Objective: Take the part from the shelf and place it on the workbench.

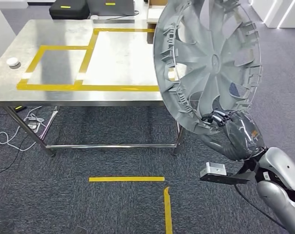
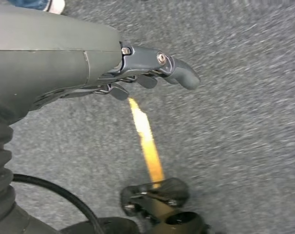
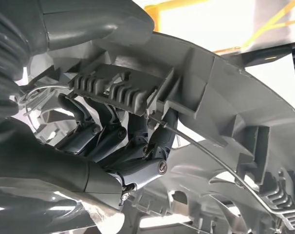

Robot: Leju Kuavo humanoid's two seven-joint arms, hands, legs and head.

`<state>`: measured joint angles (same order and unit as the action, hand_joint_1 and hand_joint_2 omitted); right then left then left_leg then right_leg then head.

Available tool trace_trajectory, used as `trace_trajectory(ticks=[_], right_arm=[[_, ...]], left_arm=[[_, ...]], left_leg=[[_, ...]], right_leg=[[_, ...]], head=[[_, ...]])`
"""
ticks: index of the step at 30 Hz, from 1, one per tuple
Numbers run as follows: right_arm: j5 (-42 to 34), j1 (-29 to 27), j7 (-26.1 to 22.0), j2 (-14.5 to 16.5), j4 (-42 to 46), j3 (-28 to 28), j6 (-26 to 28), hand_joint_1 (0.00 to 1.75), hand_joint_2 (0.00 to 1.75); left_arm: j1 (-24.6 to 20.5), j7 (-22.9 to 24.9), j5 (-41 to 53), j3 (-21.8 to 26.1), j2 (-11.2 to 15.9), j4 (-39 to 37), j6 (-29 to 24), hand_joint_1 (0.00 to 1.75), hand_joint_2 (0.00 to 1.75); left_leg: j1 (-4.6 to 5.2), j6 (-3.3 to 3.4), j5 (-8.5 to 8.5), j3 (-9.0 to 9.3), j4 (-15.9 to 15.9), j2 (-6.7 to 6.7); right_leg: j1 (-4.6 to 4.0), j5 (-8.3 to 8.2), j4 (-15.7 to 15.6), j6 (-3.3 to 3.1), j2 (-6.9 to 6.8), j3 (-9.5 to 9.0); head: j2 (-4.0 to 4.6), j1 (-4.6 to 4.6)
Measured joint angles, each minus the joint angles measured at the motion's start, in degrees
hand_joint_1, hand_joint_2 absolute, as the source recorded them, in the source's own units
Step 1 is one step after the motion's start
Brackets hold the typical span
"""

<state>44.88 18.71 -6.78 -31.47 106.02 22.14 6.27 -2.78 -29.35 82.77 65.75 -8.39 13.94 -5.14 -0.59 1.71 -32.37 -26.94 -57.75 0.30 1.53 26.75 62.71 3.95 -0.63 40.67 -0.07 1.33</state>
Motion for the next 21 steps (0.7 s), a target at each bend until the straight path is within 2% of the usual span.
trace_trajectory(ticks=[1,2,3,5,7,8,10,11,12,13,15,17,21], right_arm=[[0.1,-0.3,0.1,0.0,0.0,0.1,0.1,1.75,1.75],[0.3,-0.6,0.2,0.0,0.1,0.2,0.1,1.75,1.75],[0.4,-0.8,0.2,0.0,0.3,0.2,0.2,1.75,1.75],[0.6,-1.0,0.4,0.0,0.7,0.2,0.3,1.75,1.75],[0.8,-1.1,0.6,0.0,0.9,0.0,0.3,1.75,1.75],[1.0,-1.1,0.6,0.0,0.9,-0.1,0.3,1.75,1.75],[1.2,-1.2,0.6,0.0,1.0,-0.1,0.3,1.75,1.75],[1.3,-1.2,0.6,0.0,1.0,-0.1,0.3,1.75,1.75],[1.4,-1.2,0.6,0.0,1.0,-0.1,0.3,1.75,1.75],[1.4,-1.3,0.6,0.0,1.0,-0.1,0.3,1.75,1.75],[1.5,-1.3,0.7,0.0,1.0,-0.1,0.3,1.75,1.75],[1.6,-1.3,0.7,0.0,1.0,-0.1,0.3,1.75,1.75],[1.9,-1.0,0.7,0.1,1.1,-0.1,0.3,1.75,1.75]], left_arm=[[0.0,0.0,0.0,0.0,0.0,0.0,0.0,0.00,1.75],[0.1,-0.1,0.0,0.0,0.1,0.0,0.0,0.00,1.75],[0.1,-0.1,0.0,0.0,0.1,0.0,-0.1,0.00,1.75],[0.0,-0.1,0.0,0.0,0.1,0.0,-0.1,0.00,1.75],[-0.2,-0.2,0.0,0.0,0.1,0.0,-0.2,0.00,1.75],[-0.1,-0.2,0.0,0.0,0.1,0.0,-0.2,0.00,1.75],[0.1,-0.3,0.0,0.0,0.1,0.0,-0.3,0.00,1.75],[0.1,-0.3,0.0,0.0,0.1,0.0,-0.3,0.00,1.75],[0.2,-0.3,0.0,0.0,0.1,0.0,-0.3,0.00,1.75],[0.2,-0.3,0.0,0.0,0.1,0.0,-0.3,0.00,1.75],[0.2,-0.2,0.0,0.0,0.2,0.0,-0.2,0.00,1.75],[0.2,-0.1,0.0,0.0,0.3,0.0,-0.3,0.00,1.75],[0.0,0.1,0.2,-0.3,0.3,0.0,-0.3,0.00,1.75]], left_leg=[[0.04,-0.40,-0.79,0.57,0.0,-0.03],[0.11,-0.84,-1.29,1.12,0.1,-0.09],[0.11,-1.24,-1.41,1.57,0.1,-0.16],[0.06,-1.90,-0.56,1.36,-1.5,-0.22],[-0.01,-2.29,0.19,-1.68,-6.8,-0.19],[-0.02,-2.44,-0.43,-3.89,-9.9,-0.19],[-0.02,-2.58,-4.26,-8.22,-14.5,-0.19],[-0.01,-2.54,-5.91,-9.58,-15.0,-0.19],[0.01,-2.40,-6.19,-10.32,-14.2,-0.18],[0.07,-2.14,-4.57,-10.45,-12.0,-0.18],[0.39,-1.38,2.03,-9.96,-5.9,-0.11],[0.79,-0.77,5.91,-9.65,-2.6,0.05],[0.59,-0.01,7.18,-9.16,-1.6,0.10]], right_leg=[[-0.05,-2.14,-2.0,-0.35,-0.20,-0.46],[-0.12,-3.21,-3.0,-0.91,-0.23,-0.73],[-0.26,-2.73,-3.0,-1.57,-0.07,-1.07],[-0.13,-2.49,-3.3,-2.46,0.26,-2.24],[0.02,-1.84,-3.7,-3.05,0.32,-3.56],[0.00,-1.37,-3.8,-3.31,0.35,-4.11],[-0.08,-0.28,-3.9,-3.71,0.55,-5.31],[-0.14,0.27,-3.9,-3.74,0.68,-6.01],[-0.23,0.85,-3.9,-3.76,0.79,-6.80],[-0.31,1.41,-3.9,-3.73,0.85,-7.61],[-0.48,2.43,-3.8,-3.53,0.95,-9.06],[-0.62,3.16,-3.8,-2.99,1.19,-9.63],[-0.71,4.48,-3.4,-1.73,1.29,-9.51]], head=[[0.00,0.02],[0.00,0.05],[-0.01,0.03],[-0.01,0.01],[-0.01,-0.07],[0.00,-0.10],[0.00,-0.14],[0.00,-0.15],[0.00,-0.15],[0.00,-0.15],[0.00,-0.10],[0.00,-0.12],[0.00,-0.13]])
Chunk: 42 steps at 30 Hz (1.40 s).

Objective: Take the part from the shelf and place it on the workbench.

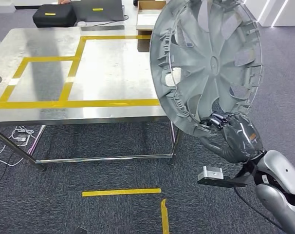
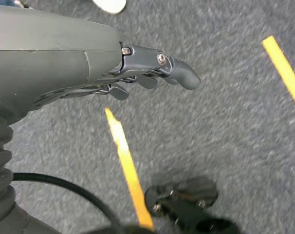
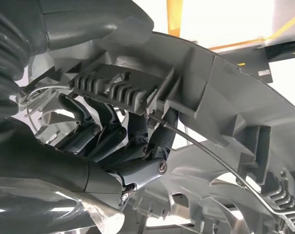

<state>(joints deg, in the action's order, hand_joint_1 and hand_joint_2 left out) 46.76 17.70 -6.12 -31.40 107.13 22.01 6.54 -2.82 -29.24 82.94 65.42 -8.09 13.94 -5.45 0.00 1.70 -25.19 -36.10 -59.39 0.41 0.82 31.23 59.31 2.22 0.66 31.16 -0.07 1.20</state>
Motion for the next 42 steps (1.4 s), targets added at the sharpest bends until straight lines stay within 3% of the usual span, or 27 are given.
trace_trajectory(ticks=[2,4,5,6,7,9,11,14,16,19,20,21,22,25,27,30,32,34,35,36,37,39,40,42], right_arm=[[0.0,0.2,0.1,0.0,0.0,-0.1,0.0,1.75,1.75],[0.0,0.2,0.1,0.0,0.0,0.0,0.0,1.75,1.75],[0.0,0.1,0.1,0.0,0.0,0.0,0.0,1.75,1.75],[0.0,0.1,0.1,0.0,0.0,0.0,0.0,1.75,1.75],[0.0,0.1,0.1,0.0,0.0,0.0,0.0,1.75,1.75],[0.0,0.2,0.1,0.0,-0.1,0.0,-0.1,1.75,1.75],[0.0,0.3,0.1,0.0,-0.1,0.0,-0.2,1.75,1.75],[0.1,0.7,0.2,0.0,-0.2,0.1,-0.8,1.75,1.75],[0.1,1.3,0.3,0.1,-0.4,0.3,-1.5,1.75,1.75],[0.1,2.6,0.4,0.7,-1.1,1.1,-2.8,1.75,1.75],[0.1,3.0,0.4,1.0,-1.3,1.4,-3.1,1.75,1.75],[0.1,3.3,0.5,1.2,-1.5,1.8,-3.3,1.75,1.75],[0.1,3.6,0.5,1.4,-1.7,2.1,-3.4,1.75,1.75],[0.1,4.2,0.6,1.7,-2.1,2.7,-3.5,1.75,1.75],[0.1,4.5,0.6,1.9,-2.4,2.9,-3.5,1.75,1.75],[0.1,4.7,0.6,1.9,-2.6,3.0,-3.5,1.75,1.75],[0.1,4.9,0.6,1.9,-2.7,3.0,-3.5,1.75,1.75],[0.1,5.1,0.6,1.9,-2.9,3.0,-3.5,1.75,1.75],[0.1,5.1,0.6,1.9,-3.0,3.1,-3.6,1.75,1.75],[0.2,5.1,0.6,1.9,-3.1,3.2,-3.7,1.75,1.75],[0.2,5.3,0.7,2.0,-3.3,3.4,-4.0,1.75,1.75],[0.2,6.2,0.9,2.3,-3.9,3.9,-5.1,1.75,1.75],[0.3,7.0,1.0,2.7,-4.4,4.3,-5.6,1.75,1.75],[0.4,8.7,1.4,3.7,-5.8,5.1,-6.5,1.75,1.75]], left_arm=[[-0.3,0.0,0.0,-0.2,0.0,0.0,-0.1,0.00,1.75],[-0.4,0.0,0.0,-0.3,0.0,0.0,0.0,0.00,1.75],[-0.4,0.0,0.0,-0.4,-0.1,0.0,0.0,0.00,1.75],[-0.4,0.0,0.0,-0.5,-0.1,0.0,0.0,0.00,1.75],[-0.4,0.0,0.0,-0.5,-0.1,0.0,0.0,0.00,1.75],[-0.5,0.0,0.0,-0.6,-0.2,0.0,0.0,0.00,1.75],[-0.5,0.0,0.1,-0.8,-0.2,0.0,0.0,0.00,1.75],[-0.5,0.0,0.4,-1.0,-0.2,0.0,0.0,0.00,1.75],[-0.6,0.1,0.6,-1.1,-0.1,0.0,0.1,0.00,1.75],[-0.7,0.5,0.9,-1.3,-0.1,0.0,0.3,0.00,1.75],[-0.7,0.7,1.0,-1.4,-0.1,0.0,0.3,0.00,1.75],[-0.7,0.8,1.0,-1.4,-0.1,0.0,0.3,0.00,1.75],[-0.7,0.9,1.0,-1.4,-0.1,0.0,0.3,0.00,1.75],[-0.8,1.0,1.0,-1.5,0.0,0.0,0.3,0.00,1.75],[-0.9,1.0,1.0,-1.7,0.1,0.0,0.3,0.00,1.75],[-0.9,1.0,1.0,-2.0,0.1,0.0,0.3,0.00,1.75],[-1.0,1.0,1.0,-2.1,0.1,0.0,0.3,0.00,1.75],[-1.1,1.0,1.0,-2.2,0.1,0.0,0.3,0.00,1.75],[-1.1,1.0,1.0,-2.2,0.1,0.0,0.3,0.00,1.75],[-1.1,1.0,1.1,-2.2,0.1,0.0,0.3,0.00,1.75],[-1.1,1.0,1.1,-2.3,0.1,0.0,0.4,0.00,1.75],[-1.3,1.0,1.4,-2.4,0.0,0.0,0.5,0.00,1.75],[-1.5,1.1,1.6,-2.5,0.0,0.0,0.5,0.00,1.75],[-1.9,1.3,1.7,-2.7,-0.1,0.0,0.5,0.00,1.75]], left_leg=[[-0.24,0.46,0.08,0.29,0.4,-0.02],[-0.21,0.71,-0.06,0.26,0.4,-0.02],[-0.18,0.77,-0.12,0.27,0.3,-0.02],[-0.17,0.79,-0.18,0.28,0.3,-0.02],[-0.18,0.77,-0.23,0.33,0.3,-0.01],[-0.07,0.52,-0.38,0.41,0.2,0.05],[0.15,-0.03,-0.48,0.34,0.1,0.14],[0.17,-0.95,-0.36,0.26,0.2,0.16],[0.07,-1.63,-1.91,-0.53,-1.9,0.10],[-0.21,-2.45,-7.23,-4.81,-12.1,0.03],[-0.26,-2.56,-8.13,-5.98,-14.8,0.02],[-0.27,-2.58,-7.91,-6.31,-15.7,0.02],[-0.27,-2.48,-6.62,-5.63,-14.2,0.02],[-0.13,-1.69,-1.49,-0.70,-3.3,0.04],[0.08,-1.21,-0.92,0.66,0.0,0.05],[-0.04,-0.29,-0.91,0.99,0.7,0.06],[-0.31,0.40,-0.75,1.40,1.2,0.05],[-0.23,0.76,-0.85,1.47,1.2,0.06],[-0.19,0.83,-0.91,1.50,1.2,0.06],[-0.15,0.87,-1.01,1.57,1.2,0.07],[-0.15,0.84,-1.12,1.69,1.1,0.09],[-0.15,0.58,-1.49,2.05,1.0,0.14],[-0.05,0.34,-1.68,2.07,0.8,0.14],[0.13,-0.19,-1.79,1.85,0.6,0.10]], right_leg=[[0.06,2.52,4.6,0.41,-0.17,2.43],[0.09,5.24,12.0,0.72,-0.22,6.60],[0.09,5.50,14.4,0.83,-0.22,8.18],[0.09,4.66,14.7,0.88,-0.24,8.80],[0.10,2.85,12.7,0.88,-0.27,8.25],[0.08,-1.12,4.9,0.66,-0.48,4.94],[-0.04,-2.72,-0.1,0.00,-0.57,2.45],[-0.07,-2.99,-0.8,-1.12,-0.51,2.10],[0.19,-3.26,-1.1,-1.80,-0.60,2.01],[0.31,-3.28,-1.1,-2.24,-0.66,1.96],[0.31,-3.25,-1.1,-2.26,-0.65,1.95],[0.30,-3.22,-1.1,-2.25,-0.65,1.92],[0.30,-3.17,-1.1,-2.21,-0.64,1.85],[0.18,-2.90,-1.0,-1.78,-0.63,1.69],[0.03,-2.81,-1.0,-1.22,-0.62,1.83],[0.11,-2.37,-0.9,-0.26,-0.69,2.05],[0.15,-0.26,2.7,0.15,-0.69,3.88],[0.18,2.85,10.2,0.43,-0.68,7.75],[0.19,3.60,13.3,0.55,-0.68,9.56],[0.20,3.31,14.5,0.62,-0.68,10.58],[0.21,1.89,13.5,0.61,-0.69,10.47],[0.26,-2.46,6.4,0.46,-0.73,7.55],[0.22,-3.86,2.8,0.34,-0.75,5.76],[0.05,-4.49,-0.7,-0.08,-0.70,3.98]], head=[[0.00,0.16],[0.00,0.22],[0.00,0.21],[0.00,0.22],[0.00,0.22],[0.00,0.23],[0.00,0.15],[0.00,0.08],[0.00,-0.17],[0.00,-0.51],[0.00,-0.50],[0.00,-0.50],[0.00,-0.51],[0.00,-0.50],[0.00,-0.46],[0.00,-0.40],[0.00,-0.24],[0.00,-0.15],[0.00,-0.17],[0.00,-0.17],[0.00,-0.16],[0.00,-0.16],[0.00,-0.14],[-0.01,-0.21]])
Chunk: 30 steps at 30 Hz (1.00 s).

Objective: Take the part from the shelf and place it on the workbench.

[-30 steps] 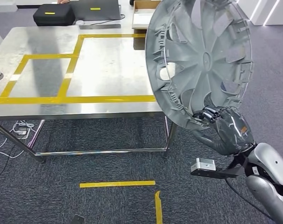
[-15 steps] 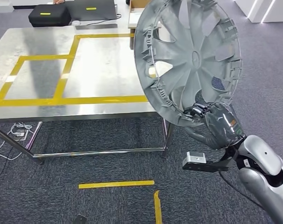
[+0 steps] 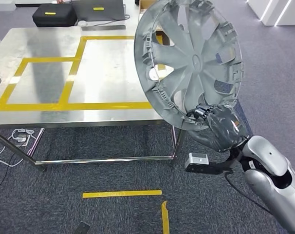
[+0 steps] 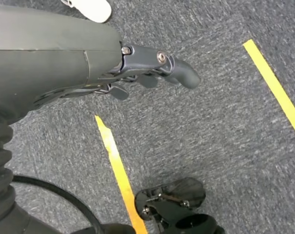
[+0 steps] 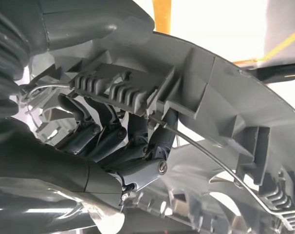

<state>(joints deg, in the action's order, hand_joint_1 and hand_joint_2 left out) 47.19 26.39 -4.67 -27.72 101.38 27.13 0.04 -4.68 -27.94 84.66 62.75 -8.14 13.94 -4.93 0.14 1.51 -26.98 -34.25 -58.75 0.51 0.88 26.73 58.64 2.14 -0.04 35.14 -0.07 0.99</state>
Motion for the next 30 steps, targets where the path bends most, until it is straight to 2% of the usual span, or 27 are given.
trace_trajectory(ticks=[2,4,5,7,8,9,10,11,13,14,15,18,19,21,23,24,25,26,28,29,30], right_arm=[[0.4,1.5,0.4,1.1,-1.4,0.9,-0.6,1.75,1.75],[0.8,3.3,0.7,2.2,-2.8,2.0,-1.0,1.75,1.75],[0.9,4.3,0.8,2.7,-3.6,2.6,-1.2,1.75,1.75],[0.7,6.4,1.0,3.9,-5.3,3.9,-1.6,1.75,1.75],[0.5,7.6,1.2,4.6,-6.2,4.4,-1.8,1.75,1.75],[0.1,8.7,1.3,5.4,-6.9,5.0,-1.9,1.75,1.75],[-0.2,9.8,1.5,6.2,-7.5,5.5,-2.1,1.75,1.75],[-0.4,10.8,1.7,6.8,-8.0,5.9,-2.2,1.75,1.75],[-0.7,12.5,1.8,7.8,-8.6,6.6,-2.4,1.75,1.75],[-0.7,13.1,1.8,8.2,-8.9,6.9,-2.5,1.75,1.75],[-0.7,13.7,1.9,8.4,-9.1,7.2,-2.5,1.75,1.75],[-0.7,14.6,1.9,8.8,-9.7,8.2,-2.6,1.75,1.75],[-0.8,14.8,1.9,8.8,-9.8,8.4,-2.6,1.75,1.75],[-0.9,15.1,2.0,8.9,-10.1,8.8,-2.6,1.75,1.75],[-0.9,15.2,2.0,8.9,-10.4,9.1,-2.6,1.75,1.75],[-0.9,15.2,2.1,9.0,-10.6,9.3,-2.6,1.75,1.75],[-0.9,15.2,2.0,9.0,-10.7,9.4,-2.6,1.75,1.75],[-0.9,15.3,2.0,9.0,-10.7,9.5,-2.6,1.75,1.75],[-0.9,15.5,2.0,9.0,-10.8,9.6,-2.6,1.75,1.75],[-0.9,15.6,2.0,9.0,-10.8,9.7,-2.6,1.75,1.75],[-0.9,15.6,2.1,9.1,-10.9,9.7,-2.6,1.75,1.75]], left_arm=[[-0.3,0.6,0.0,-0.1,-0.1,0.0,0.0,0.00,1.75],[-0.6,1.1,0.1,-0.2,-0.2,0.0,-0.1,0.00,1.75],[-0.7,1.3,0.1,-0.3,-0.2,0.0,-0.2,0.00,1.75],[-0.9,1.6,0.2,-0.6,-0.2,0.0,-0.2,0.00,1.75],[-0.9,1.8,0.2,-0.8,-0.2,0.0,-0.2,0.00,1.75],[-0.9,1.9,0.3,-1.0,-0.2,0.0,-0.3,0.00,1.75],[-1.0,1.9,0.3,-1.2,-0.2,0.0,-0.3,0.00,1.75],[-1.1,1.9,0.3,-1.3,-0.3,0.0,-0.3,0.00,1.75],[-1.3,1.9,0.3,-1.5,-0.2,0.0,-0.4,0.00,1.75],[-1.3,1.9,0.3,-1.6,-0.2,0.0,-0.4,0.00,1.75],[-1.4,1.9,0.3,-1.6,-0.2,0.0,-0.4,0.00,1.75],[-1.3,1.9,0.3,-1.9,-0.3,0.0,-0.5,0.00,1.75],[-1.3,1.9,0.3,-2.0,-0.3,0.0,-0.6,0.00,1.75],[-1.4,1.9,0.3,-2.2,-0.3,0.0,-0.6,0.00,1.75],[-1.5,1.9,0.3,-2.3,-0.3,0.0,-0.7,0.00,1.75],[-1.5,1.9,0.3,-2.4,-0.3,0.0,-0.7,0.00,1.75],[-1.5,1.9,0.3,-2.5,-0.4,0.0,-0.7,0.00,1.75],[-1.5,1.9,0.3,-2.5,-0.4,0.0,-0.7,0.00,1.75],[-1.5,1.9,0.3,-2.6,-0.4,0.0,-0.7,0.00,1.75],[-1.5,1.9,0.3,-2.6,-0.5,0.0,-0.7,0.00,1.75],[-1.5,1.9,0.3,-2.6,-0.5,0.0,-0.7,0.00,1.75]], left_leg=[[0.03,-0.50,0.03,-0.16,0.0,-0.04],[-0.05,-1.16,-1.00,-0.61,-1.3,-0.08],[-0.12,-1.50,-2.28,-1.52,-3.4,-0.09],[-0.30,-2.02,-5.59,-4.81,-10.6,-0.12],[-0.36,-2.15,-6.72,-6.47,-13.9,-0.12],[-0.39,-2.20,-6.92,-7.51,-15.8,-0.12],[-0.40,-2.16,-5.98,-7.62,-15.6,-0.12],[-0.39,-2.01,-4.09,-6.77,-13.3,-0.14],[-0.24,-1.46,0.13,-3.69,-5.8,-0.30],[-0.12,-1.17,1.19,-2.44,-2.7,-0.38],[0.01,-0.95,1.51,-1.80,-0.9,-0.41],[0.01,-0.35,1.24,-1.57,0.0,-0.24],[-0.13,-0.01,1.33,-1.39,0.3,-0.19],[-0.38,0.57,1.46,-1.09,0.6,-0.12],[-0.37,0.84,1.39,-1.08,0.6,-0.02],[-0.35,0.87,1.33,-1.05,0.5,0.06],[-0.35,0.88,1.28,-1.01,0.5,0.17],[-0.36,0.85,1.19,-0.94,0.5,0.32],[-0.30,0.59,0.93,-0.80,0.3,0.64],[-0.22,0.41,0.81,-0.86,0.2,0.78],[-0.15,0.16,0.76,-0.95,0.0,0.87]], right_leg=[[-0.06,0.07,-0.1,-0.62,0.09,-0.09],[0.13,0.01,-0.3,-1.29,0.02,-0.25],[0.25,-0.01,-0.4,-1.61,-0.04,-0.36],[0.24,0.08,-0.4,-1.98,-0.11,-0.41],[0.22,0.11,-0.4,-2.05,-0.10,-0.41],[0.21,0.13,-0.4,-2.08,-0.07,-0.45],[0.20,0.17,-0.4,-2.09,-0.04,-0.51],[0.19,0.22,-0.4,-2.07,-0.02,-0.63],[0.06,0.40,-0.4,-1.85,-0.08,-0.83],[-0.04,0.48,-0.3,-1.65,-0.13,-0.78],[-0.11,0.50,-0.3,-1.43,-0.21,-0.66],[-0.16,0.70,-0.3,-0.57,-0.50,-0.41],[-0.17,1.33,0.5,-0.31,-0.48,-0.04],[-0.16,3.93,5.2,0.04,-0.28,2.36],[-0.16,6.87,12.8,0.26,-0.17,6.22],[-0.16,7.31,15.2,0.35,-0.17,7.60],[-0.16,6.67,15.6,0.37,-0.17,8.05],[-0.15,4.97,13.6,0.32,-0.17,7.34],[-0.17,1.01,6.0,0.03,0.01,3.71],[-0.20,-0.08,2.6,-0.15,0.15,1.97],[-0.24,-0.44,0.6,-0.30,0.29,0.86]], head=[[0.00,-0.09],[0.01,-0.25],[0.01,-0.34],[0.01,-0.51],[0.01,-0.51],[0.01,-0.55],[0.01,-0.59],[0.01,-0.62],[0.01,-0.62],[0.01,-0.62],[0.01,-0.59],[0.01,-0.54],[0.01,-0.47],[0.01,-0.31],[0.01,-0.25],[0.01,-0.27],[0.01,-0.25],[0.01,-0.25],[0.01,-0.25],[0.01,-0.25],[0.01,-0.29]])
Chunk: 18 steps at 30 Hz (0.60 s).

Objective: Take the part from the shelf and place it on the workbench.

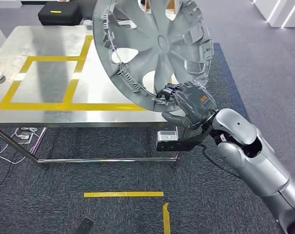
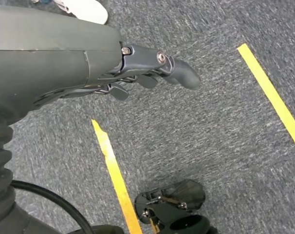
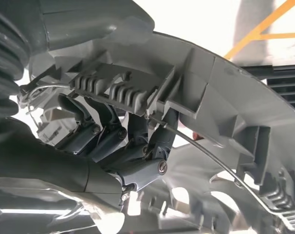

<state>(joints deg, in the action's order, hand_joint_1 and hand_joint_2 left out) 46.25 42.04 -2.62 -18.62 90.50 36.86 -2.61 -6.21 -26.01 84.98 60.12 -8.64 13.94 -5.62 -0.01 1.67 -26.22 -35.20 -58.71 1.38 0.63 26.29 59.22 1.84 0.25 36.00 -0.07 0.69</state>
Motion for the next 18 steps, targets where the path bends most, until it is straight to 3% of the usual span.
trace_trajectory(ticks=[3,5,8,9,10,11,13,14,16,18], right_arm=[[-0.1,0.1,0.0,0.1,-0.1,0.3,0.0,1.75,1.75],[-0.3,0.2,0.1,0.1,-0.1,0.4,0.0,1.75,1.75],[-0.4,0.2,0.2,0.2,-0.2,0.4,-0.1,1.75,1.75],[-0.4,0.2,0.2,0.2,-0.2,0.5,-0.1,1.75,1.75],[-0.4,0.2,0.2,0.2,-0.3,0.6,-0.1,1.75,1.75],[-0.5,0.2,0.2,0.2,-0.3,0.6,-0.1,1.75,1.75],[-0.6,0.2,0.2,0.2,-0.3,0.7,-0.1,1.75,1.75],[-0.7,0.3,0.2,0.2,-0.3,0.7,-0.1,1.75,1.75],[-0.8,0.4,0.3,0.2,-0.4,0.8,-0.1,1.75,1.75],[-0.9,0.5,0.4,0.2,-0.4,0.9,-0.1,1.75,1.75]], left_arm=[[0.1,0.0,0.0,0.0,-0.1,0.0,0.0,0.00,1.75],[0.1,0.0,-0.1,0.0,0.0,0.0,0.0,0.00,1.75],[0.0,0.0,-0.2,0.0,0.0,0.0,-0.1,0.00,1.75],[0.1,0.0,-0.2,0.0,0.0,0.0,-0.1,0.00,1.75],[0.1,0.0,-0.2,0.0,0.0,0.0,-0.1,0.00,1.75],[0.1,0.0,-0.2,0.0,0.0,0.0,-0.1,0.00,1.75],[0.1,0.0,-0.4,0.0,0.0,0.0,-0.1,0.00,1.75],[0.1,0.0,-0.4,0.0,0.0,0.0,-0.1,0.00,1.75],[0.0,-0.1,-0.5,-0.1,0.0,0.0,-0.2,0.00,1.75],[0.0,-0.1,-0.5,-0.1,0.0,-0.1,-0.2,0.00,1.75]], left_leg=[[0.00,-0.73,-0.12,-0.22,-0.2,0.12],[-0.06,-1.35,-1.62,-0.99,-2.2,-0.13],[-0.37,-2.15,-6.40,-5.50,-12.3,-0.61],[-0.47,-2.30,-7.21,-6.86,-15.1,-0.66],[-0.54,-2.37,-6.91,-7.38,-16.0,-0.68],[-0.59,-2.36,-5.53,-6.90,-14.7,-0.74],[-0.60,-2.10,-1.44,-3.67,-7.5,-1.18],[-0.50,-1.92,-0.17,-2.08,-4.0,-1.45],[-0.26,-1.53,0.27,-0.75,-0.8,-1.70],[-0.20,-0.98,0.18,-0.76,-0.5,-1.39]], right_leg=[[0.03,0.26,-0.9,-0.60,-0.04,-0.56],[0.26,0.23,-1.1,-1.29,-0.27,-0.84],[0.35,0.38,-1.2,-1.90,-0.51,-1.12],[0.34,0.43,-1.2,-1.93,-0.55,-1.17],[0.34,0.48,-1.2,-1.91,-0.59,-1.24],[0.34,0.56,-1.1,-1.84,-0.62,-1.35],[0.32,0.81,-1.1,-1.55,-0.75,-1.69],[0.21,0.94,-1.0,-1.33,-0.79,-1.74],[0.00,1.02,-0.9,-0.81,-0.94,-1.61],[-0.02,1.10,-1.0,-0.22,-1.22,-1.52]], head=[[-0.01,-0.03],[-0.01,-0.23],[0.00,-0.62],[0.00,-0.62],[0.00,-0.63],[0.00,-0.63],[0.00,-0.62],[0.00,-0.61],[0.00,-0.58],[0.00,-0.58]])
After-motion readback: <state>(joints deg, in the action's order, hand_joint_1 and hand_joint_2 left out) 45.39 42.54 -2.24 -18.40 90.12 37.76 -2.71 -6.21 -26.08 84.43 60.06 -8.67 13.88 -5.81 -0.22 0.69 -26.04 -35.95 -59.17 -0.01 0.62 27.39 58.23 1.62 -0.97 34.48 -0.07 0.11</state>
